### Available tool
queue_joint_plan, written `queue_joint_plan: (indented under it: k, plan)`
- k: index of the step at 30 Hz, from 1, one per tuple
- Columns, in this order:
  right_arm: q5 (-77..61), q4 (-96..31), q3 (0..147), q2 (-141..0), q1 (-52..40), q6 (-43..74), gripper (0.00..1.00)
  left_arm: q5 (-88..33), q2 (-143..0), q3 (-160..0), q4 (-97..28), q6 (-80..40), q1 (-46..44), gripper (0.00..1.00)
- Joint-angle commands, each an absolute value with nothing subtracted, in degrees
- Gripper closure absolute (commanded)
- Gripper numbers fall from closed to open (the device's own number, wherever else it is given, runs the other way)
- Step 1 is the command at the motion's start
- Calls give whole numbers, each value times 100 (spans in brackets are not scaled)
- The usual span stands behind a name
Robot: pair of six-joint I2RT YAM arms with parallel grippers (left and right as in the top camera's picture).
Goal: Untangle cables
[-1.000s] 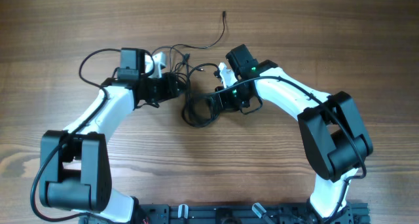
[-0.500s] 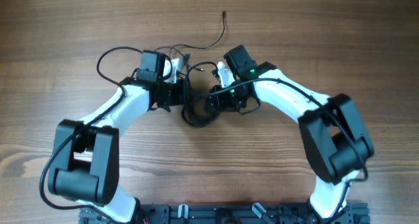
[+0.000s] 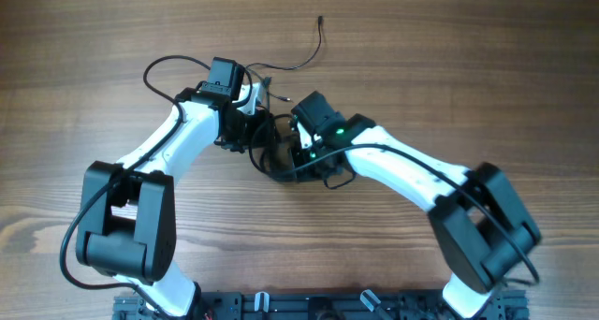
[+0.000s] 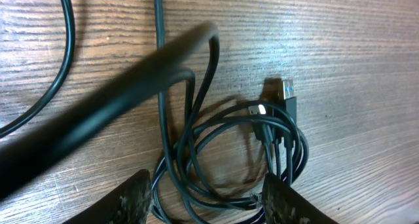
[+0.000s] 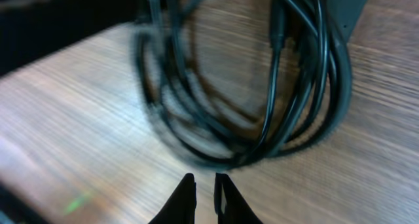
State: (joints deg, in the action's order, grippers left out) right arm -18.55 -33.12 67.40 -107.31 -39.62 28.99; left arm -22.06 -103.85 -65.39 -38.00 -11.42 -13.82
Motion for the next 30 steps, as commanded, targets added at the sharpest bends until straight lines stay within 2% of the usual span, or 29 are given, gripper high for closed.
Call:
queue_joint_plan:
  k: [1,5,9,11,13,14,16,19,24,28,30]
  plan:
    - [-1852,-3249,6711,-11120,-3800,3256,87,-2091,-10436,-6641,-3815,-915,-1380,44]
    - [-1844,-3894,6744,-11111,-3203,2783,86,-2097,-10436,-6716,-4038,-1094,-1363,46]
    - [-1988,-3889,6866,-11111,-2759,1872,85,-2112,-10436,-6967,-4440,-1253,-1422,48]
    - [-2683,-4049,7118,-11111,-2714,1500,86,-2091,-10436,-7067,-4584,-1286,-1439,51]
    - [-4174,-4034,7354,-11111,-2718,1363,86,-1671,-10436,-7096,-4519,-1288,-1435,51]
    - [-4460,-3979,7349,-11113,-2773,1417,88,-1280,-10436,-7094,-4484,-1288,-1431,41]
    - [-3798,-3990,7338,-11118,-2917,1778,90,-1232,-10438,-7094,-4464,-1286,-1431,38]
    - [-2447,-3868,7336,-11139,-3439,2576,94,-1234,-10438,-7094,-4429,-1284,-1431,1]
    - [-1800,-3433,7336,-11452,-3846,3133,94,-1234,-10438,-7094,-4309,-1284,-1437,0]
    - [-1986,-3771,7338,-11756,-3625,3061,94,-1234,-10436,-7094,-4287,-1284,-1437,0]
    - [-1898,-4429,7452,-11740,-3328,2630,93,-1245,-10436,-7094,-4289,-1284,-1437,0]
